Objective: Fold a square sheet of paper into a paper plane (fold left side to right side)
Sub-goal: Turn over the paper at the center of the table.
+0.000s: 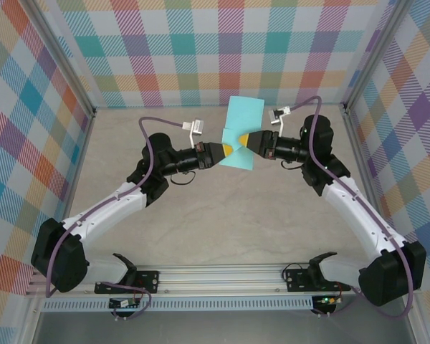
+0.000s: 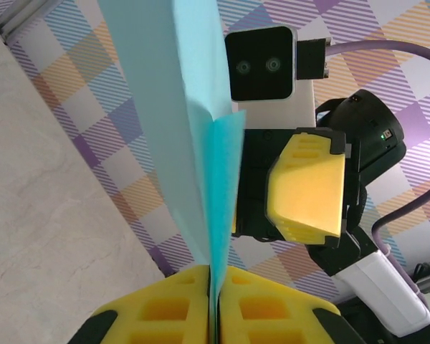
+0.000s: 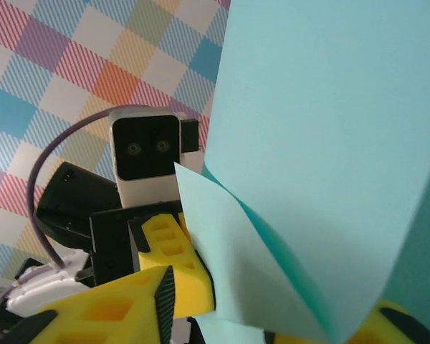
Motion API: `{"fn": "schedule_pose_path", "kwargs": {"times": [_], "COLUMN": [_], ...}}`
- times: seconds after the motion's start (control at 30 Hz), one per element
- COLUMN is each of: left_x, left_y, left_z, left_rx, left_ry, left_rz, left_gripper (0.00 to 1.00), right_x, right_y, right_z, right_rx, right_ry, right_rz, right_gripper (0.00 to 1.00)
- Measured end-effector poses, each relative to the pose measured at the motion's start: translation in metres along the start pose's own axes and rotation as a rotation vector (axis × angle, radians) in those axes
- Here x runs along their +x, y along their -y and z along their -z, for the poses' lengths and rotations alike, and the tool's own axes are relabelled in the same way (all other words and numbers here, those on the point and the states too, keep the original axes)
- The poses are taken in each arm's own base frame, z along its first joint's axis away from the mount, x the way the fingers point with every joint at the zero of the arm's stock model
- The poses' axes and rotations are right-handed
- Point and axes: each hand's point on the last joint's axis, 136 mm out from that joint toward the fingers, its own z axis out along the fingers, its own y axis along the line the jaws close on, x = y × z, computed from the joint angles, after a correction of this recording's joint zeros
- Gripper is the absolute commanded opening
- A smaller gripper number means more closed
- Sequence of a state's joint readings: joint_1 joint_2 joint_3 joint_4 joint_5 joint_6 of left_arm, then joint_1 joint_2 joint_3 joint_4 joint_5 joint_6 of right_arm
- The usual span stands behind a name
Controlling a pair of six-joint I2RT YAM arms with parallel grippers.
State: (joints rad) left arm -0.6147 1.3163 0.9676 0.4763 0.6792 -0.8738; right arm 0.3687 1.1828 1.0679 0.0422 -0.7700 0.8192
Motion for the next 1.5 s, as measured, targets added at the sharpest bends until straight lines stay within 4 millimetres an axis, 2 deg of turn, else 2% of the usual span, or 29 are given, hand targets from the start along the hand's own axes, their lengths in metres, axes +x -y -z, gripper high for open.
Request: {"fn": "schedule_pose_path", "kwargs": {"times": [0.1, 0.2, 0.27, 0.4, 0.5, 0.57, 0.63, 0.77, 0.87, 0.97, 1.13, 1.33, 1.4, 1.5], "left_x": [0.002, 0.008, 0.015, 0.035, 0.052, 0.065, 0.077, 0.089, 0.09, 0.089, 0.096, 0.121, 0.128, 0.138], "left_y": [-0.01, -0.028, -0.042, -0.065, -0.084, -0.104, -0.126, -0.165, -0.186, -0.198, -0.219, -0.248, -0.257, -0.265], "left_z": [0.001, 0.005, 0.008, 0.013, 0.017, 0.021, 0.029, 0.044, 0.053, 0.057, 0.059, 0.055, 0.051, 0.047], "left_rx": [-0.044, -0.149, -0.257, -0.51, -0.709, -0.868, -1.045, -1.387, -1.593, -1.729, -1.852, -1.898, -1.898, -1.891], "left_ry": [-0.001, -0.013, -0.03, -0.11, -0.185, -0.245, -0.309, -0.429, -0.483, -0.517, -0.574, -0.655, -0.675, -0.708], "left_rz": [-0.014, -0.042, -0.084, -0.202, -0.299, -0.364, -0.426, -0.575, -0.669, -0.734, -0.762, -0.71, -0.691, -0.66], "left_gripper": [0.04, 0.0, 0.0, 0.0, 0.0, 0.0, 0.0, 0.0, 0.0, 0.0, 0.0, 0.0, 0.04, 0.17], "right_x": [0.005, 0.006, 0.007, 0.019, 0.035, 0.047, 0.056, 0.061, 0.061, 0.061, 0.064, 0.068, 0.069, 0.07], "right_y": [0.014, 0.041, 0.062, 0.113, 0.142, 0.154, 0.158, 0.154, 0.15, 0.149, 0.146, 0.138, 0.137, 0.137], "right_z": [0.005, 0.018, 0.032, 0.075, 0.111, 0.134, 0.152, 0.179, 0.191, 0.199, 0.211, 0.226, 0.228, 0.23], "right_rx": [0.093, 0.278, 0.437, 0.793, 1.009, 1.119, 1.188, 1.258, 1.29, 1.321, 1.364, 1.386, 1.391, 1.396], "right_ry": [0.008, 0.035, 0.055, 0.066, 0.055, 0.058, 0.07, 0.132, 0.168, 0.179, 0.194, 0.223, 0.226, 0.225], "right_rz": [-0.001, -0.003, -0.001, 0.006, 0.015, 0.021, 0.029, 0.059, 0.077, 0.083, 0.093, 0.105, 0.106, 0.106], "right_gripper": [0.58, 0.72, 0.82, 1.0, 1.0, 1.0, 1.0, 1.0, 1.0, 1.0, 1.0, 1.0, 1.0, 1.0]}}
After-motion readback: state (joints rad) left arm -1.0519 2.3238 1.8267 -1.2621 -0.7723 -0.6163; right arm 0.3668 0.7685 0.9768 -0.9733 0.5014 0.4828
